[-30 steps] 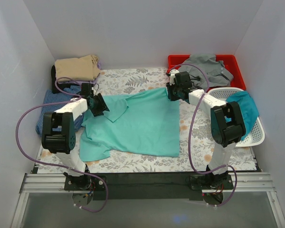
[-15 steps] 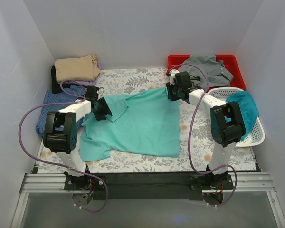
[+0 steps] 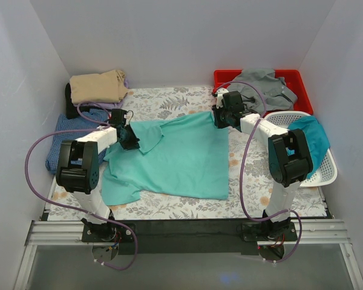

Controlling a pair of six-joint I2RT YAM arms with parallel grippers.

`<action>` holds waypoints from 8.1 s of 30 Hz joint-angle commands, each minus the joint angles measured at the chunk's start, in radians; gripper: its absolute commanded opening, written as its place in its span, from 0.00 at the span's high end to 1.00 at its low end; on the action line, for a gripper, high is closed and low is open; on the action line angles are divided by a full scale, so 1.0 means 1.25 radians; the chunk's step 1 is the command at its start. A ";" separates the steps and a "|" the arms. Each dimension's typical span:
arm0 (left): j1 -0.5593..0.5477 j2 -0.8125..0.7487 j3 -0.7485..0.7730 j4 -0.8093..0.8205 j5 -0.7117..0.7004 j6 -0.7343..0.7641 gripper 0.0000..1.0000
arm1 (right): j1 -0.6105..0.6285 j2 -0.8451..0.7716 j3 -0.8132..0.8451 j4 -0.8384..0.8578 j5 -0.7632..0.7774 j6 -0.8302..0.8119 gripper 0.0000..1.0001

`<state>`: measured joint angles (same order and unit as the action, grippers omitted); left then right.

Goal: Fold and stack the t-shirts
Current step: Flatten the tshirt out, then fold the tshirt

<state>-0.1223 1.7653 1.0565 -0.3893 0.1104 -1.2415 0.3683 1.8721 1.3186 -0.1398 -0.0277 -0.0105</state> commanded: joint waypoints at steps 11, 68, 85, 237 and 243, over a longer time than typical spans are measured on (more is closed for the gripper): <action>0.036 -0.151 0.170 -0.175 -0.185 0.130 1.00 | 0.001 -0.029 -0.012 0.006 0.001 -0.003 0.78; 0.092 -0.059 0.155 -0.122 -0.142 0.154 1.00 | -0.215 -0.137 -0.425 0.549 -0.320 0.440 0.64; 0.092 -0.061 0.157 -0.121 -0.144 0.154 1.00 | -0.216 -0.066 -0.393 0.555 -0.293 0.421 0.64; 0.095 0.248 0.395 -0.114 0.142 0.162 0.27 | -0.085 0.049 -0.064 -0.016 -0.319 0.249 0.66; 0.095 0.300 0.432 -0.138 0.033 0.182 0.25 | -0.086 0.063 -0.105 -0.075 -0.217 0.243 0.67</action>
<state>-0.0040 2.1159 1.5696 -0.5308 0.2523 -1.0447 0.2630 1.9278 1.2125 -0.1825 -0.3809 0.2928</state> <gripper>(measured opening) 0.740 0.336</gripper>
